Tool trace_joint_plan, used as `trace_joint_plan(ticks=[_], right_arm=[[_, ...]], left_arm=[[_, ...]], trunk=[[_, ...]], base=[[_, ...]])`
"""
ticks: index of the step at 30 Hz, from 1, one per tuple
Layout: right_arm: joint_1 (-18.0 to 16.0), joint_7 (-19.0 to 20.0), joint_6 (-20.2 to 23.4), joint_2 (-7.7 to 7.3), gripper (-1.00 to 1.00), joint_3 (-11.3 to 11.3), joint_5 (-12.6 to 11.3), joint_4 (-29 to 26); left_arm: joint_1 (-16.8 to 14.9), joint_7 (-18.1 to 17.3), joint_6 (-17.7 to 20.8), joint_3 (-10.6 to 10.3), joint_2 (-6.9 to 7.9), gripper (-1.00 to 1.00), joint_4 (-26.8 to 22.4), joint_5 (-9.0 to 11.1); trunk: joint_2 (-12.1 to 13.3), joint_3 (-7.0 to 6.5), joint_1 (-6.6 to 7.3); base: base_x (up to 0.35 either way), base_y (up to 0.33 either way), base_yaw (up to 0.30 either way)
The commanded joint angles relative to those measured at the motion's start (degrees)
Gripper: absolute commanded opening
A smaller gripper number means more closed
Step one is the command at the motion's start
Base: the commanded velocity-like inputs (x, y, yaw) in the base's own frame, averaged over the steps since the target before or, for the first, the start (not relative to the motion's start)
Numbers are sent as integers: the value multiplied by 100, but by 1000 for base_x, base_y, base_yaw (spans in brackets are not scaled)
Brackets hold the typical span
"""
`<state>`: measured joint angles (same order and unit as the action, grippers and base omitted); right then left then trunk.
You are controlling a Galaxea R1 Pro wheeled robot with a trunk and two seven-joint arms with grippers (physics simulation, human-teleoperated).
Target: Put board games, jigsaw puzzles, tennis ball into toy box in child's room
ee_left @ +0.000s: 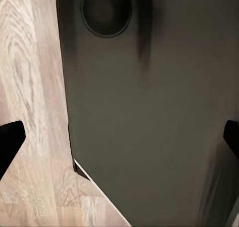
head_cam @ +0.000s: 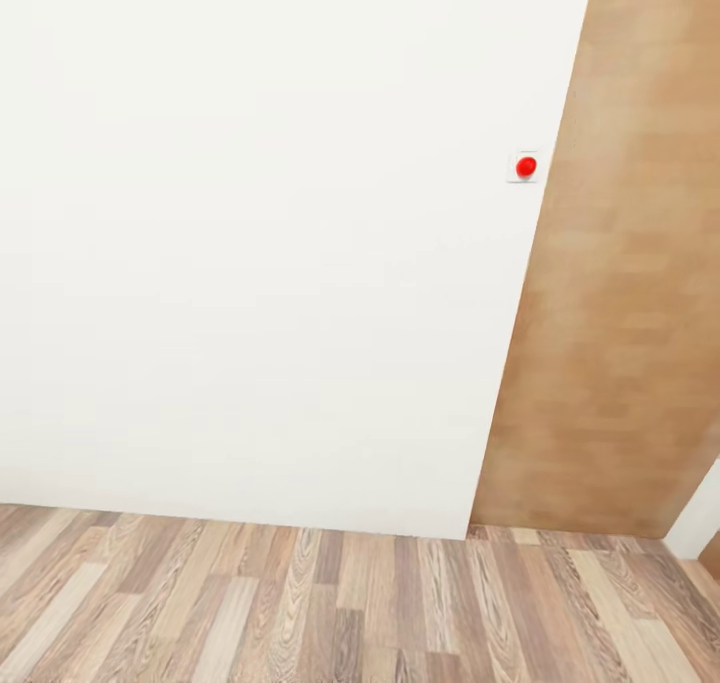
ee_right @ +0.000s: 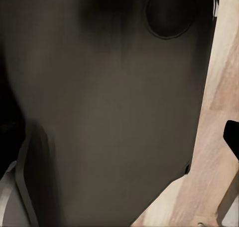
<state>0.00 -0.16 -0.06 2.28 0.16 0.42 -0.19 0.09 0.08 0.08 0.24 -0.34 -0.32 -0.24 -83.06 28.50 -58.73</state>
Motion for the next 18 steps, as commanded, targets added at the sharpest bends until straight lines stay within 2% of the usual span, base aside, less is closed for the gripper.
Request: trace_joint_plan(ticks=[1,18], right_arm=[[0,-2,-1,0,100,1,4,-1],[0,-13,24,-6,100,1,2,2]], left_arm=[[0,1,1,3,-1,100,-3,-2],[0,1,-5,11,0,100,-3,2]], trunk=[[-2,11,0],[-2,142,0]], base=[[0,0,191],[0,0,181]])
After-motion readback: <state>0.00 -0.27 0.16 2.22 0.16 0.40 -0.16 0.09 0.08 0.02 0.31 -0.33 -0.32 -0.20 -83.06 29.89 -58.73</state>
